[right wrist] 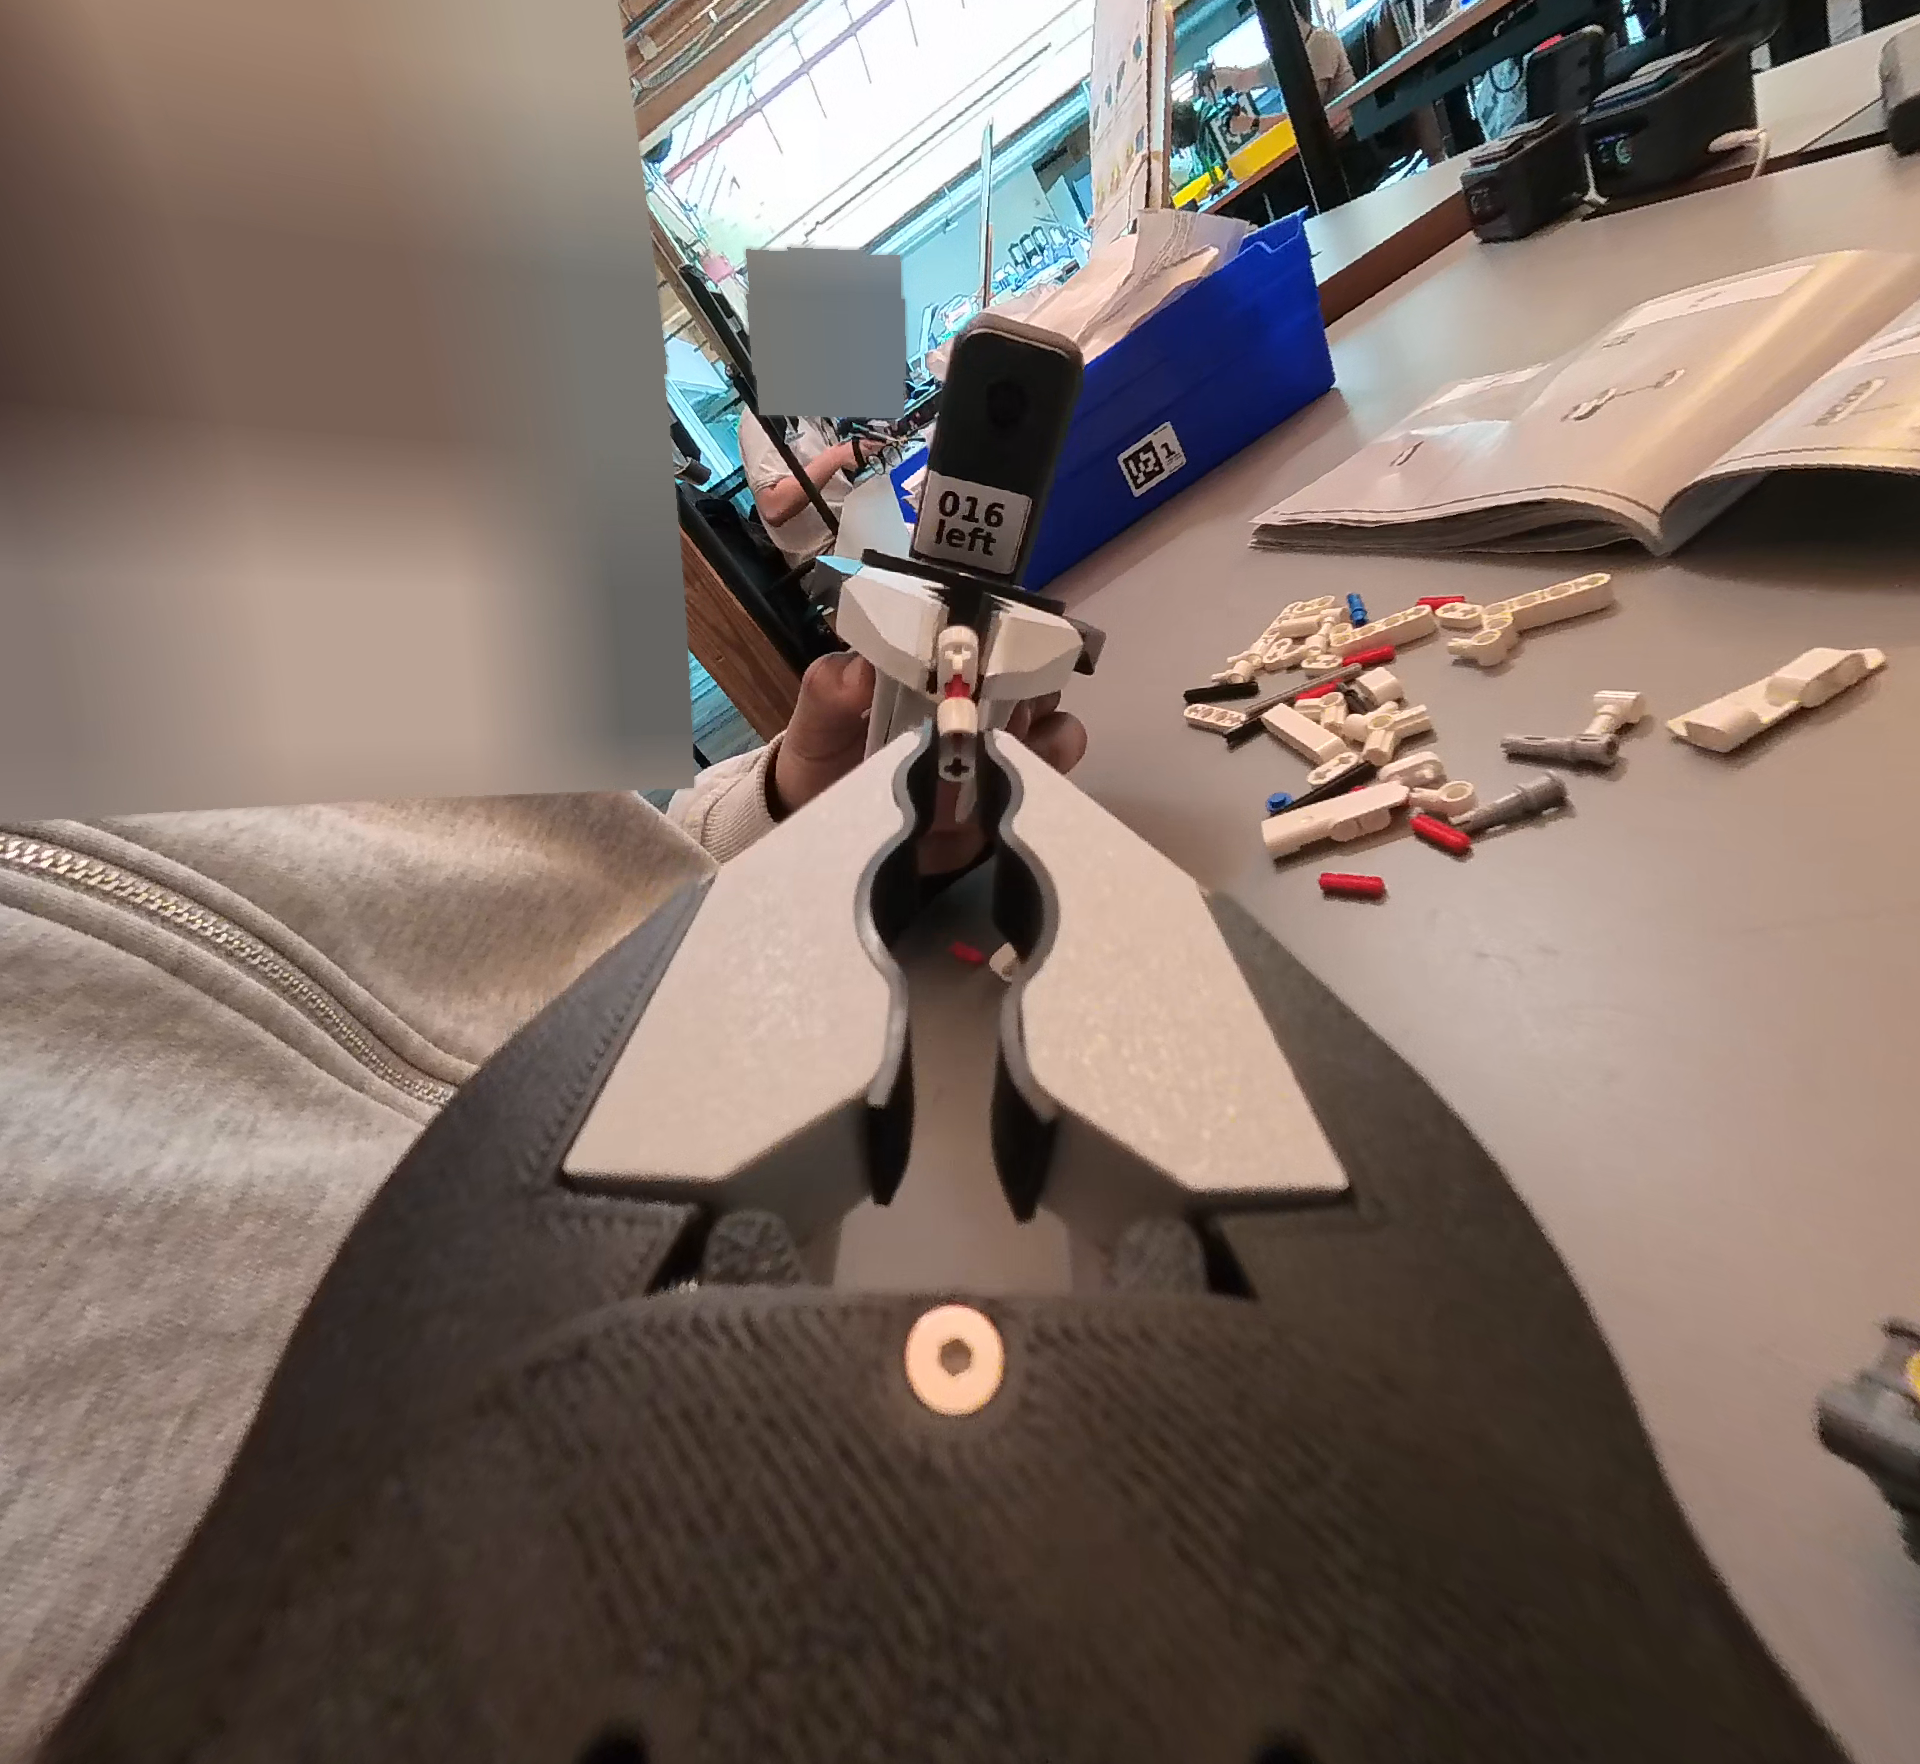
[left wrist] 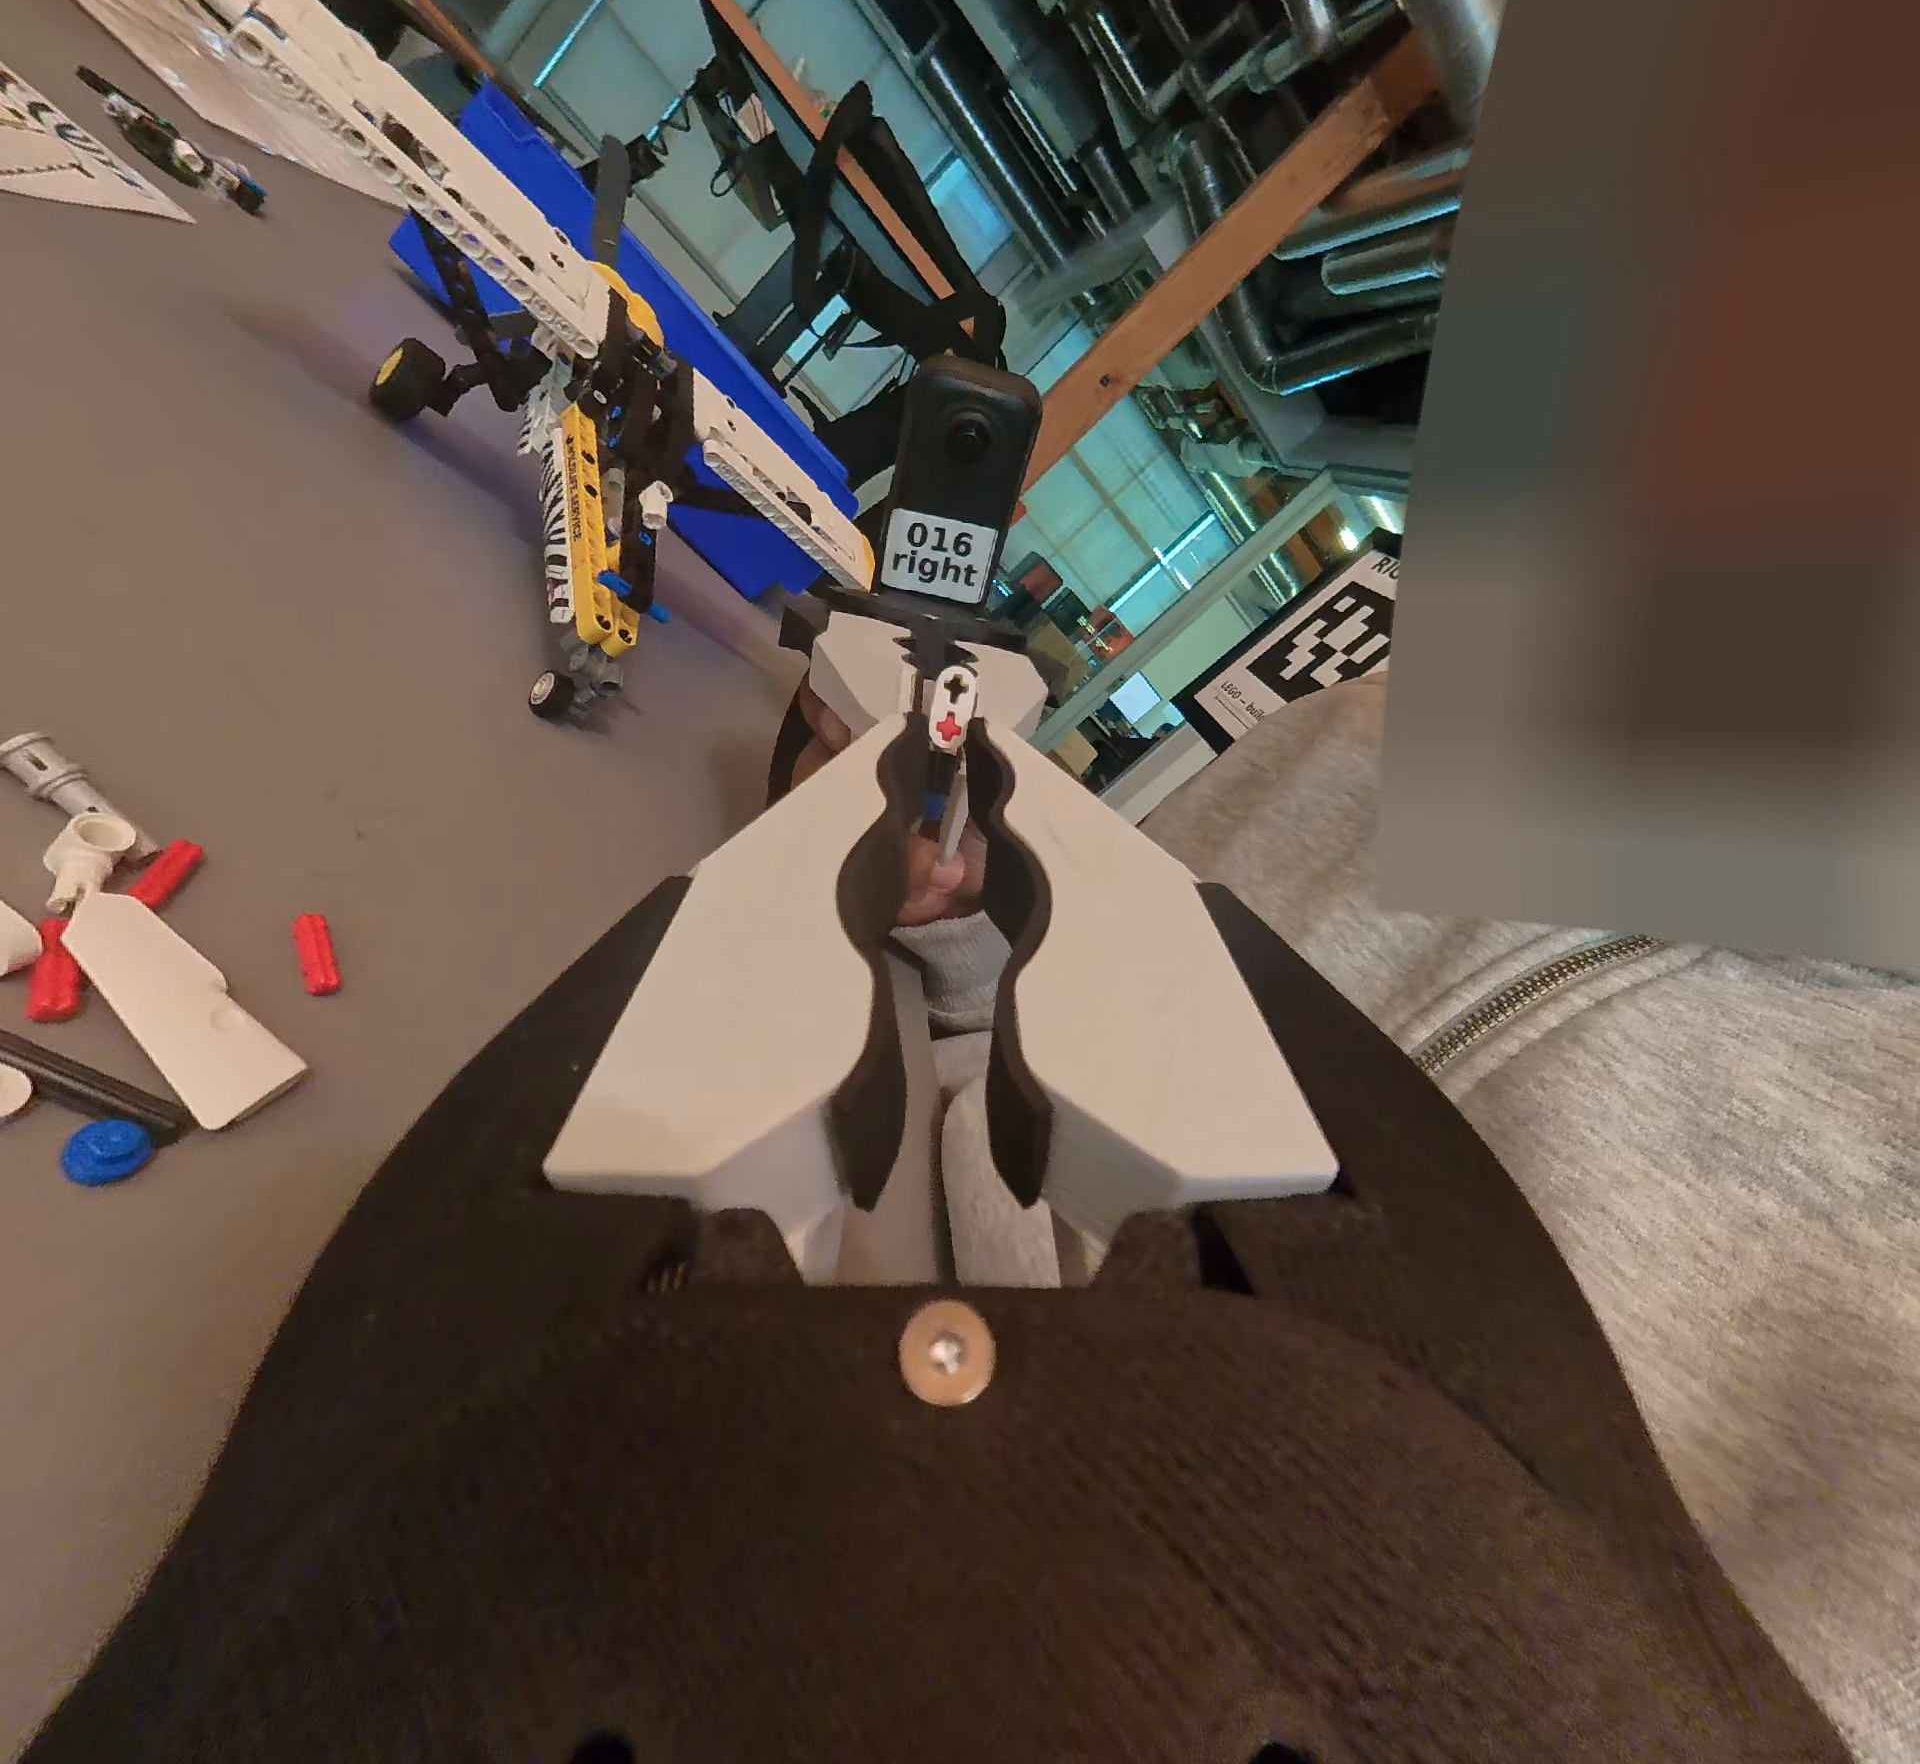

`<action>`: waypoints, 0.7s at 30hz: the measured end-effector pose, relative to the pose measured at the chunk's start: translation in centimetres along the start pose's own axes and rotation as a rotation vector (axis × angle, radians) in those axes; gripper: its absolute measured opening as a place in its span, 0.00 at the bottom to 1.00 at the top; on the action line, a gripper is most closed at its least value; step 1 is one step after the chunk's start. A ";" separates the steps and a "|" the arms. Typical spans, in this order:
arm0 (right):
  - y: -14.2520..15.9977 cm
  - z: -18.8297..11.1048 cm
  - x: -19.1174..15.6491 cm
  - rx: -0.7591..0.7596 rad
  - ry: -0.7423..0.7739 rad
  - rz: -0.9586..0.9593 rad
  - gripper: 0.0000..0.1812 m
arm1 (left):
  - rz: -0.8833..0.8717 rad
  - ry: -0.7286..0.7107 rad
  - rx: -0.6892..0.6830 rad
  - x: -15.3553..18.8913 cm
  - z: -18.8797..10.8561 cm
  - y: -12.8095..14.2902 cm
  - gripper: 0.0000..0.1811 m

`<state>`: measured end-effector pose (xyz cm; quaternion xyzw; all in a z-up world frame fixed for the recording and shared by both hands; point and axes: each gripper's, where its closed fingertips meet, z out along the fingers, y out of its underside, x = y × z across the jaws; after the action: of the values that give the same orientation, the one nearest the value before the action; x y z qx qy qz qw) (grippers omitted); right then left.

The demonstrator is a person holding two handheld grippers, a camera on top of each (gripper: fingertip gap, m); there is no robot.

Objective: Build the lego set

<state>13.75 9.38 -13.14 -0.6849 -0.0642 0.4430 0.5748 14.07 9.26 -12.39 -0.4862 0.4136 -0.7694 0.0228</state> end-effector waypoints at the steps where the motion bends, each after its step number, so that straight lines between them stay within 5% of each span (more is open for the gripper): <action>1: 0.1 0.0 0.0 -0.003 0.000 0.002 0.03 | -0.002 0.000 -0.003 0.0 0.0 0.0 0.03; 21: 0.1 0.2 0.3 -0.009 0.023 0.002 0.02 | 0.019 -0.022 0.023 -0.2 0.3 -0.2 0.04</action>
<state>13.73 9.69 -13.39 -0.6926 -0.0587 0.4353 0.5721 14.46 9.32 -12.42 -0.4907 0.4088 -0.7684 0.0403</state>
